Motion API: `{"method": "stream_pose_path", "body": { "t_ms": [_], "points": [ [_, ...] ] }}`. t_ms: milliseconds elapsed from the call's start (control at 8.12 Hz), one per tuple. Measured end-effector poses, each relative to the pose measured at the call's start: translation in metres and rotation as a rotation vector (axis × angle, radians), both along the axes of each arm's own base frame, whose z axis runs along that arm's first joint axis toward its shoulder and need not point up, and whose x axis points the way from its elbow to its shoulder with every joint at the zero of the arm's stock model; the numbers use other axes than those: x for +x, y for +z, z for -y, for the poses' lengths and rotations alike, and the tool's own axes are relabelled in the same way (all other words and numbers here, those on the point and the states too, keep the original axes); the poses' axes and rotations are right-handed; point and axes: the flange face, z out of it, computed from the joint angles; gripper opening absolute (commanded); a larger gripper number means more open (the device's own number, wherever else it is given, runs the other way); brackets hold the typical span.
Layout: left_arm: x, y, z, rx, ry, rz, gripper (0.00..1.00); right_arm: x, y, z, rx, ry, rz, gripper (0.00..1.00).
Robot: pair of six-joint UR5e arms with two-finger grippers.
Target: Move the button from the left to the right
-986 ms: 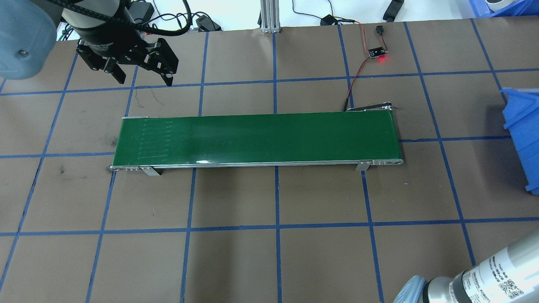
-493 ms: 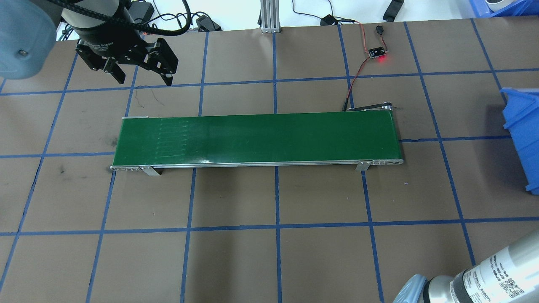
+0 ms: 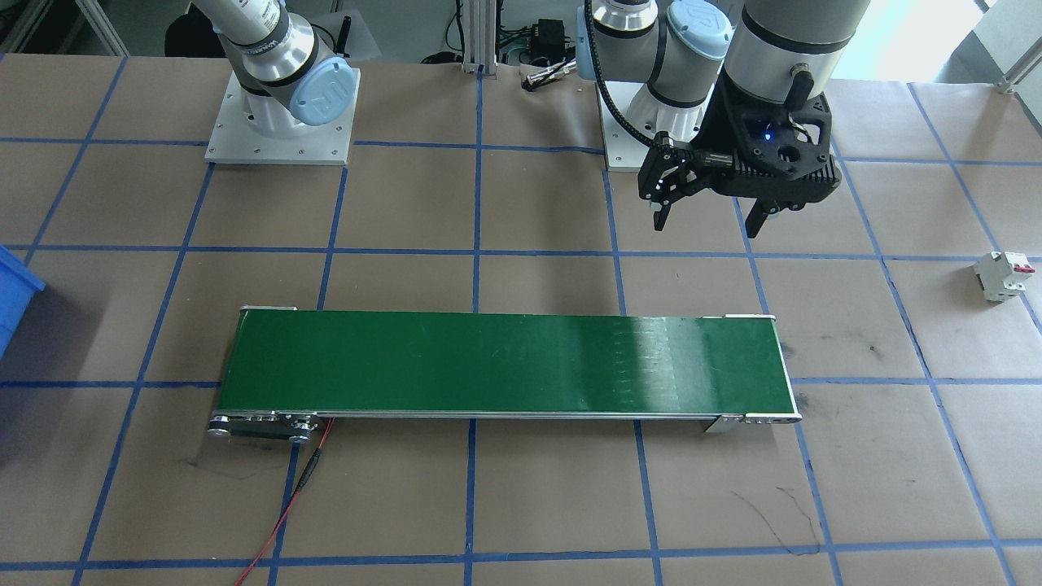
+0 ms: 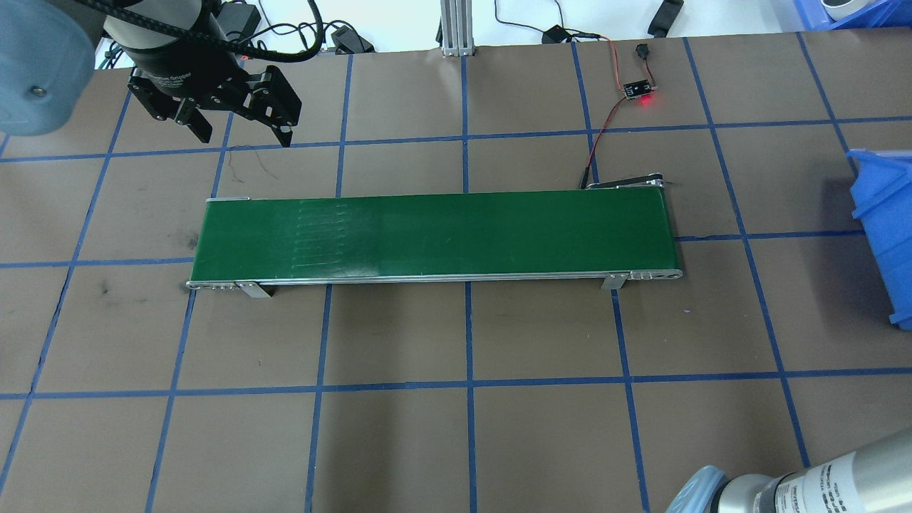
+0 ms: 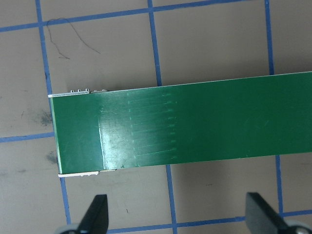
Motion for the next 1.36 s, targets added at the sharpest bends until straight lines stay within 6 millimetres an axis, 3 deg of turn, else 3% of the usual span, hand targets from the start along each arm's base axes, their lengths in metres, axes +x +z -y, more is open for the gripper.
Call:
{"method": "stream_pose_path", "body": {
  "t_ms": [246, 370, 493, 739, 1109, 1232, 1355],
  "points": [
    [0.000, 0.000, 0.000, 0.000, 0.000, 0.000, 1.00, 0.045, 0.069, -0.030, -0.008, -0.205, 0.061, 0.98],
    [0.000, 0.000, 0.000, 0.000, 0.000, 0.000, 1.00, 0.077, 0.095, -0.038, -0.007, -0.327, 0.086, 1.00],
    [0.000, 0.000, 0.000, 0.000, 0.000, 0.000, 1.00, 0.116, 0.114, -0.039, -0.009, -0.425, 0.101, 1.00],
    [0.000, 0.000, 0.000, 0.001, 0.000, 0.000, 1.00, 0.222, 0.150, -0.035, -0.026, -0.638, 0.124, 1.00],
    [0.000, 0.000, -0.001, 0.000, 0.000, 0.003, 1.00, 0.396, 0.167, -0.033, -0.072, -0.891, 0.135, 1.00],
    [0.000, 0.000, 0.000, 0.001, 0.001, 0.002, 1.00, 0.448, 0.165, -0.039, -0.086, -0.976, 0.147, 1.00],
    [0.000, 0.000, 0.000, 0.002, 0.002, 0.001, 1.00, 0.486, 0.164, -0.047, -0.095, -1.061, 0.159, 1.00]
  ]
}}
